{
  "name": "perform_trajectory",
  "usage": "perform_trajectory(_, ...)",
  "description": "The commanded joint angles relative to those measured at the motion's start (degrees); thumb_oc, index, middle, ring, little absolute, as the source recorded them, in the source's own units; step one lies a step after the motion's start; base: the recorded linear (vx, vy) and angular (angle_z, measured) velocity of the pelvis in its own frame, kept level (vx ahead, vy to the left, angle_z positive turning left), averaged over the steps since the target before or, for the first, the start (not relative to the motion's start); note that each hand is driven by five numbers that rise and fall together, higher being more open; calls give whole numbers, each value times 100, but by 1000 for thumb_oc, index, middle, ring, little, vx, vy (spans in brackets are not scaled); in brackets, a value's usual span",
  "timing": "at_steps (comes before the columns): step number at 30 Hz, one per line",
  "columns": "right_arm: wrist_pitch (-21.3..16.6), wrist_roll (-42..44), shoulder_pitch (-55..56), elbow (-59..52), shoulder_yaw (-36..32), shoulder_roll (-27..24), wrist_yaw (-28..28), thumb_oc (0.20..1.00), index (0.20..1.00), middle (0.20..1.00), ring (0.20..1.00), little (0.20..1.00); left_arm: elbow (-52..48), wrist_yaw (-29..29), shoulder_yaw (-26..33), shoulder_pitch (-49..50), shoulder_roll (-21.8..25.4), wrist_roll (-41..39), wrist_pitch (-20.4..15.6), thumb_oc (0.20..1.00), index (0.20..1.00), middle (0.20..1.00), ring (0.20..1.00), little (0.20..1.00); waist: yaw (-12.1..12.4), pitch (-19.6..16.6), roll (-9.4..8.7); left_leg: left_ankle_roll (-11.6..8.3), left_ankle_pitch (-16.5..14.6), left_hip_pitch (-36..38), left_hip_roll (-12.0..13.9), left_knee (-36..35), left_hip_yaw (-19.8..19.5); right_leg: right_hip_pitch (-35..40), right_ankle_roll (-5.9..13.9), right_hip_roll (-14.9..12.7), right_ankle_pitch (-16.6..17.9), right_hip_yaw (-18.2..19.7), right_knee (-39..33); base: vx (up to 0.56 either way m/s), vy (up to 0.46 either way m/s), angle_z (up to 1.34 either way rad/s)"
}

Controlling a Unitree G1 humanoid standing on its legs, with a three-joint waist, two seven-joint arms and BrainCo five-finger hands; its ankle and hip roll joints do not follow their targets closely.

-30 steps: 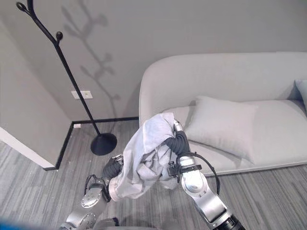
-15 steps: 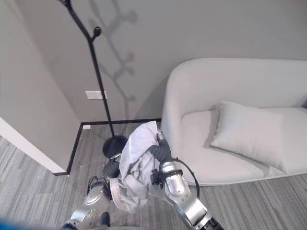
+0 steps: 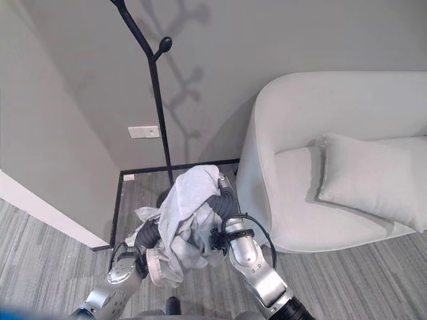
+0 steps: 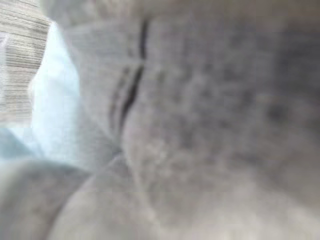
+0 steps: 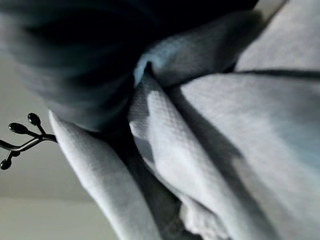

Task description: Hang the clothes on the sofa on the clothes rack.

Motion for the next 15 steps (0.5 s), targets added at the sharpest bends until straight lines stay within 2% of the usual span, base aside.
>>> perform_trajectory(1, -577, -200, -310, -665, -359, -129, -177, 200, 200, 200, 200, 200, -436, -149, 183, 48, -101, 616, -143, 200, 200, 200, 200, 200, -129, -298, -16, -277, -144, -57, 61, 127, -498, 64, -299, 770, 66, -158, -660, 126, 47, -22)
perform_trajectory(2, -588, -282, -326, -660, -411, -150, -226, 200, 200, 200, 200, 200, -452, -122, 228, 64, -105, 716, -170, 200, 200, 200, 200, 200, -155, -269, -22, -274, -152, 23, 15, 102, -520, -2, -317, 904, 67, -138, -708, 123, 50, -16)
perform_trajectory(3, -587, -285, -326, -660, -409, -150, -228, 200, 200, 200, 200, 200, -453, -120, 229, 65, -107, 719, -170, 200, 200, 200, 200, 200, -156, -259, -18, -277, -156, 39, 20, 96, -521, 10, -318, 909, 61, -139, -706, 120, 28, -3)
perform_trajectory(4, -626, -546, -386, -693, -588, -219, -367, 200, 200, 200, 200, 200, -548, -2, 386, 55, -120, 938, -302, 200, 200, 200, 200, 200, -223, -200, -49, -267, -176, 185, -99, 47, -603, -130, -341, 1186, 109, -1, -804, 83, 15, 7)
perform_trajectory(7, -655, -787, -381, -753, -788, -336, -493, 200, 200, 200, 200, 200, -652, 158, 621, 22, -117, 1057, -445, 200, 200, 200, 200, 200, -236, -173, -90, -259, -213, 267, -177, 20, -661, -44, -366, 1287, 163, 59, -965, 113, -33, 24)
perform_trajectory(8, -714, -971, -287, -837, -949, -423, -437, 200, 200, 200, 200, 200, -791, 234, 871, 91, -123, 1149, -567, 200, 200, 200, 200, 200, -193, -220, -151, -255, -283, 305, -233, 26, -699, 114, -454, 1269, 140, 85, -1065, 135, -115, 18)
perform_trajectory(11, -740, -984, -165, -755, -1104, -585, -373, 200, 200, 200, 200, 200, -943, 514, 1308, 141, -126, 1307, -729, 200, 200, 200, 200, 200, -155, -324, -215, -352, -393, 329, -202, 123, -724, 314, -461, 1290, 220, 96, -1388, 138, -116, 28)
perform_trajectory(14, -858, -1179, -45, -725, -1352, -801, -247, 200, 200, 200, 200, 200, -1218, 687, 1668, 204, -81, 1701, -873, 200, 200, 200, 200, 200, -103, -311, -277, -459, -514, 167, -139, 873, -756, 540, -528, 1301, 231, 28, -1573, 156, -159, 18)
perform_trajectory(15, -895, -1307, -120, -648, -1453, -876, -293, 200, 200, 200, 200, 200, -1257, 876, 1806, 130, -39, 2101, -924, 200, 200, 200, 200, 200, -78, -257, -315, -545, -478, -77, -119, 1430, -769, 621, -592, 1279, 209, 13, -1589, 79, -136, 27)
